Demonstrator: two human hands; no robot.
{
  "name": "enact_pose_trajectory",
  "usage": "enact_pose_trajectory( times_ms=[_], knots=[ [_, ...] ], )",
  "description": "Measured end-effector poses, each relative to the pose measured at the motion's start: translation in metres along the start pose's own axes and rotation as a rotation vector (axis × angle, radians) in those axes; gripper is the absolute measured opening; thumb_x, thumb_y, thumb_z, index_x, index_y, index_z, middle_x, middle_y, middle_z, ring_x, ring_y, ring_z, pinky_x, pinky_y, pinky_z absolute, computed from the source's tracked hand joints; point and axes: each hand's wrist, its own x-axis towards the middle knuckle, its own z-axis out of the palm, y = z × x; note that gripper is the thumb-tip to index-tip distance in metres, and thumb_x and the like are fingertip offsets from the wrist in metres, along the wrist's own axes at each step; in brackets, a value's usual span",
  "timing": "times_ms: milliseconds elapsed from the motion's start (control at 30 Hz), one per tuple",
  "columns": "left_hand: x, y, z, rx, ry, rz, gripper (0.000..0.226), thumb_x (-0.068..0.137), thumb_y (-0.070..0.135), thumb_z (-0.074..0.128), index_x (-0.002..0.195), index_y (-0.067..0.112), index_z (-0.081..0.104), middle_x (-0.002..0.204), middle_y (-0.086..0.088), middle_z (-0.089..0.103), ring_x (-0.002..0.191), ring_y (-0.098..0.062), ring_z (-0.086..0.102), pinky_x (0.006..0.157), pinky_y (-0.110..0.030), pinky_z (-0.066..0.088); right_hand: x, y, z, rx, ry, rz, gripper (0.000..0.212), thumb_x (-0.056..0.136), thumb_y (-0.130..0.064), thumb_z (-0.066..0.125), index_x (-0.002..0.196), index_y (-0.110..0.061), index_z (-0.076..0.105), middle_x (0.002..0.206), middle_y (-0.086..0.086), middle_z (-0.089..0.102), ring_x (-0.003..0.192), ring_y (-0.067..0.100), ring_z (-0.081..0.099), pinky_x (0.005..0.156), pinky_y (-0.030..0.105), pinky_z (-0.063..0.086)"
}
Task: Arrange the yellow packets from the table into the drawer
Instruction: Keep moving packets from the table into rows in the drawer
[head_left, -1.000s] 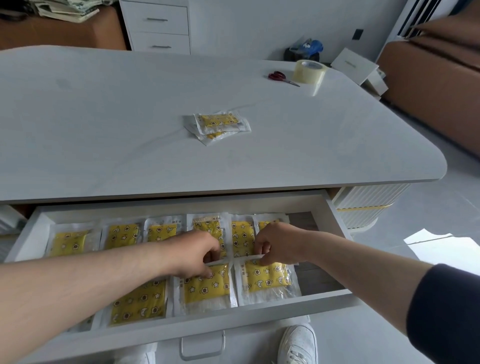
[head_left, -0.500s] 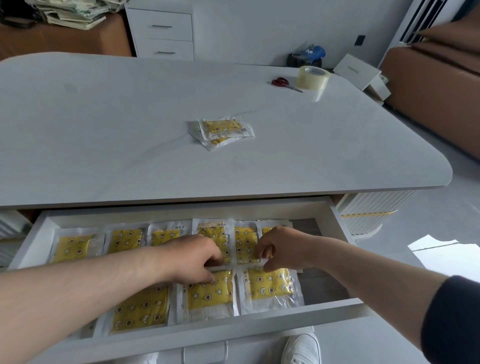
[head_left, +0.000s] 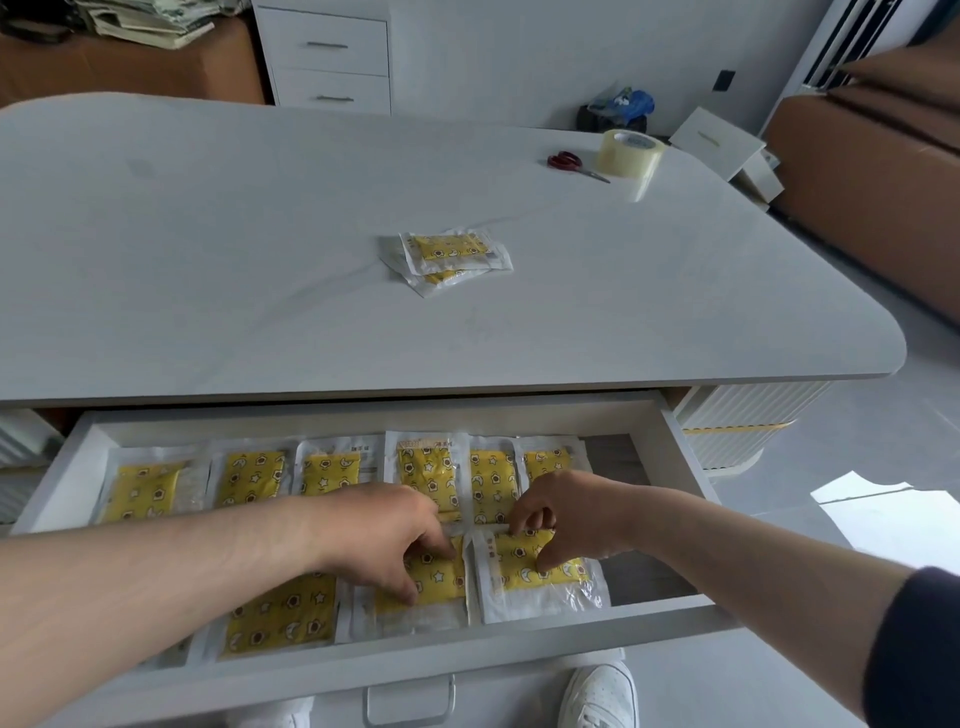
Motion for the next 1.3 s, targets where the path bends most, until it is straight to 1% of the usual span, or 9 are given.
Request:
enact_pose_trajectory(
  times_ms=[167,333,500,567,633,767,900,1133,1300],
  knots=[
    [0.003,-0.003,0.004,-0.035,-0.020,0.001,0.055,0.085,0.041,0.066,0.137,0.038,0.048,0.105,0.013,0.047,0.093,-0.006,0.043,0.066,-0.015,0.033,0.003,0.001,0.001,-0.010,-0.011,-0.011,0.042,0.080,-0.025,0.077,0.121,-0.025,0.067,0.103,-0.012,0.058,0.090,0.006,0.053,0.074,0.008,0.041],
    [0.003,-0.005,0.007,-0.067,-0.005,0.010,0.056,0.084,0.039,0.068,0.136,0.039,0.048,0.111,0.014,0.050,0.097,-0.006,0.046,0.073,-0.018,0.038,0.005,0.003,0.006,-0.024,0.008,0.001,0.043,0.075,-0.027,0.081,0.115,-0.028,0.065,0.102,-0.010,0.058,0.090,0.009,0.054,0.071,0.013,0.043],
    [0.003,-0.009,0.004,-0.139,0.059,-0.020,0.057,0.082,0.041,0.070,0.135,0.038,0.050,0.109,0.021,0.048,0.097,-0.003,0.047,0.076,-0.016,0.039,0.002,0.002,0.001,0.028,0.014,0.029,0.050,0.075,-0.027,0.082,0.121,-0.025,0.063,0.114,-0.006,0.060,0.099,0.015,0.058,0.088,0.027,0.053],
    [0.002,-0.009,0.005,-0.123,0.042,-0.017,0.054,0.082,0.040,0.069,0.133,0.040,0.051,0.112,0.020,0.052,0.098,-0.003,0.049,0.081,-0.020,0.044,0.001,0.002,0.003,0.013,0.005,0.022,0.052,0.075,-0.029,0.081,0.123,-0.025,0.061,0.108,-0.011,0.059,0.093,0.010,0.057,0.079,0.018,0.051],
    [0.001,-0.008,0.008,-0.128,0.005,-0.020,0.054,0.083,0.038,0.069,0.133,0.041,0.050,0.121,0.020,0.056,0.101,-0.002,0.050,0.086,-0.021,0.045,0.001,0.000,0.005,-0.006,-0.003,0.012,0.054,0.076,-0.030,0.080,0.125,-0.026,0.058,0.099,-0.018,0.053,0.085,0.004,0.052,0.067,0.009,0.041],
    [0.001,-0.008,0.011,-0.150,-0.021,-0.046,0.056,0.082,0.037,0.070,0.133,0.042,0.049,0.129,0.019,0.055,0.109,-0.004,0.054,0.093,-0.026,0.048,0.003,0.000,0.007,-0.014,-0.019,0.024,0.057,0.076,-0.029,0.080,0.127,-0.027,0.054,0.103,-0.014,0.052,0.090,0.008,0.052,0.069,0.011,0.039],
    [0.000,-0.006,0.011,-0.156,-0.039,-0.051,0.056,0.082,0.036,0.071,0.133,0.042,0.049,0.129,0.018,0.056,0.110,-0.005,0.055,0.095,-0.027,0.048,0.004,0.001,0.008,-0.040,-0.035,0.026,0.052,0.076,-0.030,0.080,0.121,-0.026,0.056,0.099,-0.013,0.052,0.086,0.009,0.050,0.062,0.011,0.035],
    [-0.004,-0.003,0.007,-0.178,-0.047,-0.062,0.054,0.083,0.035,0.070,0.134,0.040,0.050,0.126,0.018,0.058,0.106,-0.004,0.055,0.090,-0.023,0.048,0.002,0.000,0.007,-0.010,-0.018,0.032,0.058,0.076,-0.030,0.080,0.127,-0.028,0.055,0.103,-0.013,0.053,0.090,0.009,0.053,0.067,0.010,0.040],
    [-0.014,0.002,-0.007,-0.273,0.050,-0.119,0.044,0.085,0.040,0.066,0.128,0.037,0.057,0.097,0.013,0.061,0.086,-0.006,0.058,0.075,-0.025,0.052,-0.001,-0.010,-0.005,0.127,0.137,0.067,0.039,0.082,-0.033,0.074,0.118,-0.026,0.062,0.099,-0.008,0.061,0.089,0.016,0.063,0.078,0.026,0.054]
  ],
)
